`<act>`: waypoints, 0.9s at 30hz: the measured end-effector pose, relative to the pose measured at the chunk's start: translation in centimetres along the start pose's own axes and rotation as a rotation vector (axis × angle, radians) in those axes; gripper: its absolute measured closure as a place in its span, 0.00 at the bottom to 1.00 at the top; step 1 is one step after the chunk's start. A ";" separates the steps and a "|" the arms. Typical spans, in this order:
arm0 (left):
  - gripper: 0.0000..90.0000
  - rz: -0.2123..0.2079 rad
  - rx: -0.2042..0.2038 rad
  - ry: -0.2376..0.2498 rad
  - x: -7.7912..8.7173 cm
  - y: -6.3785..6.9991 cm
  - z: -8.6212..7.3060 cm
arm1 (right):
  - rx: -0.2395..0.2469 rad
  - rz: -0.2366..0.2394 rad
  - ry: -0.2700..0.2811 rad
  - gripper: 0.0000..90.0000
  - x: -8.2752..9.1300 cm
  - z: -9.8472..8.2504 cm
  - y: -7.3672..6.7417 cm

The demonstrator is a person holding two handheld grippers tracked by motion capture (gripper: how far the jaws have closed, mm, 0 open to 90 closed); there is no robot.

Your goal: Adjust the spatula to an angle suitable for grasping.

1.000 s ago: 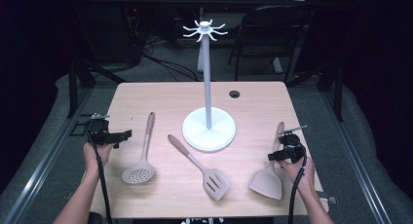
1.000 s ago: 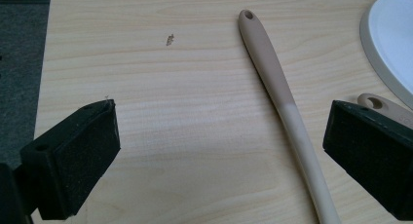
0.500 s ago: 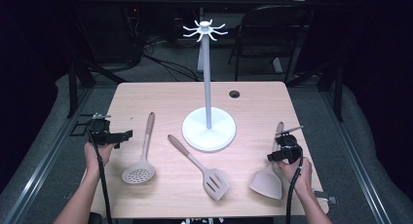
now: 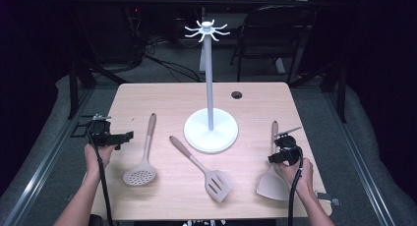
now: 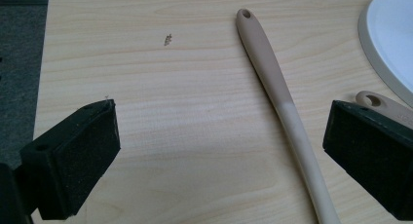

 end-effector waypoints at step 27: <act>0.00 0.002 -0.001 0.009 0.3 -0.2 0.1 | 0.124 -0.044 -0.062 0.76 0.5 -0.5 0.2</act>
Point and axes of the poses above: each handheld gripper's, and its own axes: x roughly backward along the jaws, z roughly out of its top, y roughly to its right, the point moved 10 cm from there along -x, roughly forward along the jaws, and after that the axes turned 1 degree about y, right-handed, at the moved point
